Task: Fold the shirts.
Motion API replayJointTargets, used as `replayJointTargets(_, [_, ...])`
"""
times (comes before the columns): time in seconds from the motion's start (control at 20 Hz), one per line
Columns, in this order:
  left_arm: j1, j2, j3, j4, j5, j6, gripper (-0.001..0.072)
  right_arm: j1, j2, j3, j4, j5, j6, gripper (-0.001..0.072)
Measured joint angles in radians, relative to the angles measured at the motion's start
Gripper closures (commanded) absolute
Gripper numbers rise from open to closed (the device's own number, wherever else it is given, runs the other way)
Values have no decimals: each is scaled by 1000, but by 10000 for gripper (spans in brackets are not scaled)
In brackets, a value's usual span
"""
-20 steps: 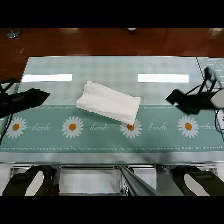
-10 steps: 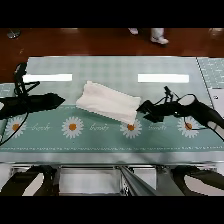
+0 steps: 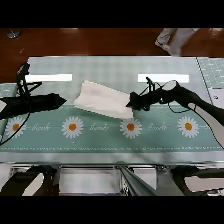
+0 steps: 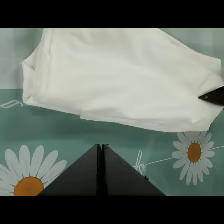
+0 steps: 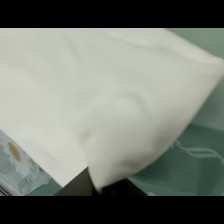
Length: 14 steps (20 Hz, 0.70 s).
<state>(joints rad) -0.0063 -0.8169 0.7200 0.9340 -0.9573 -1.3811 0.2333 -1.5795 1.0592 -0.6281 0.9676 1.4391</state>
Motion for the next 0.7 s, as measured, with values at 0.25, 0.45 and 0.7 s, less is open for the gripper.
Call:
replayJointTargets(0.25, [0, 0, 0, 0, 0, 0, 687, 4, -13, 335, -137, 97, 64, 684])
replayJointTargets(0.45, [0, 0, 0, 0, 0, 0, 686, -5, -16, 624, -307, 209, 162, 684])
replayJointTargets(0.7, [0, 0, 0, 0, -2, 0, 686, -91, 6, 867, -413, 345, 238, 684])
